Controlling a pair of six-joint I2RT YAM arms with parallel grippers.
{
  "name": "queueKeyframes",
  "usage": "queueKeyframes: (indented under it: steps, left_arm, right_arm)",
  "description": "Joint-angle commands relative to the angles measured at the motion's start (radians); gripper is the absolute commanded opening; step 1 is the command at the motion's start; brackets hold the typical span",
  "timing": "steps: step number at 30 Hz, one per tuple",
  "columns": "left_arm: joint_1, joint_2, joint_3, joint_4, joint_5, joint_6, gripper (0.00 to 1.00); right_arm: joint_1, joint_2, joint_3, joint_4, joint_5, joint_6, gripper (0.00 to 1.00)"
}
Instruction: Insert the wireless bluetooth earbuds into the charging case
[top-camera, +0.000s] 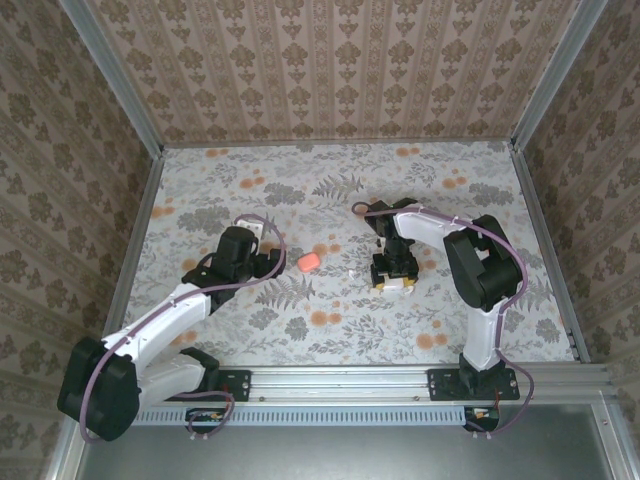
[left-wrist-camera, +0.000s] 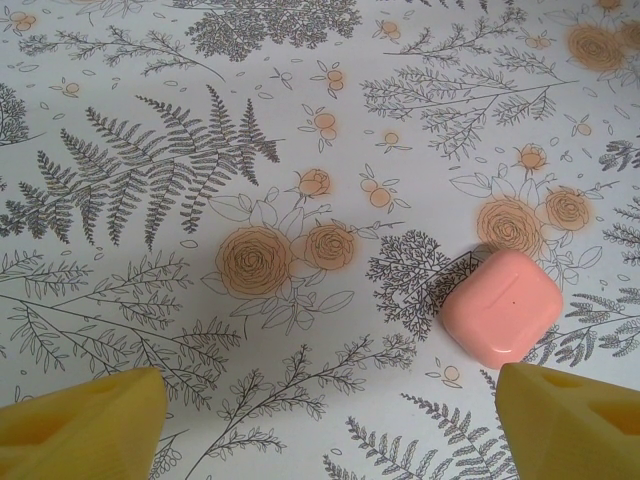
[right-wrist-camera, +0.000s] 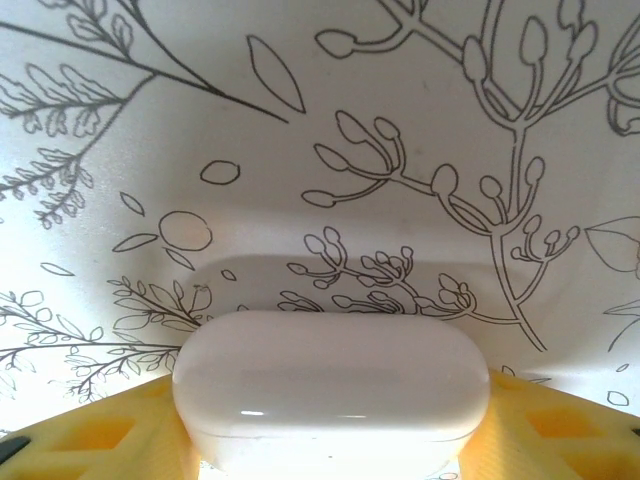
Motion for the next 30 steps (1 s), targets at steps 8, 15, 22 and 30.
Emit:
queueKeyframes:
  steps: [8, 15, 22, 30]
  left_arm:
    - [-0.009, -0.072, -0.040, 0.085, 0.006, 0.025, 0.83]
    - [-0.013, -0.143, -0.097, 0.183, 0.062, 0.083, 0.82]
    - [-0.018, -0.208, -0.149, 0.287, 0.135, 0.178, 0.75]
    - [-0.037, -0.215, -0.212, 0.468, 0.249, 0.240, 0.69]
  right_arm:
    - [0.000, -0.210, -0.055, 0.093, 0.020, 0.107, 0.59]
    - [0.001, -0.439, -0.152, 0.265, -0.052, 0.182, 0.57]
    - [0.003, -0.648, -0.303, 0.562, -0.198, 0.282, 0.55]
    - [0.004, -0.697, -0.334, 0.702, -0.289, 0.384, 0.52]
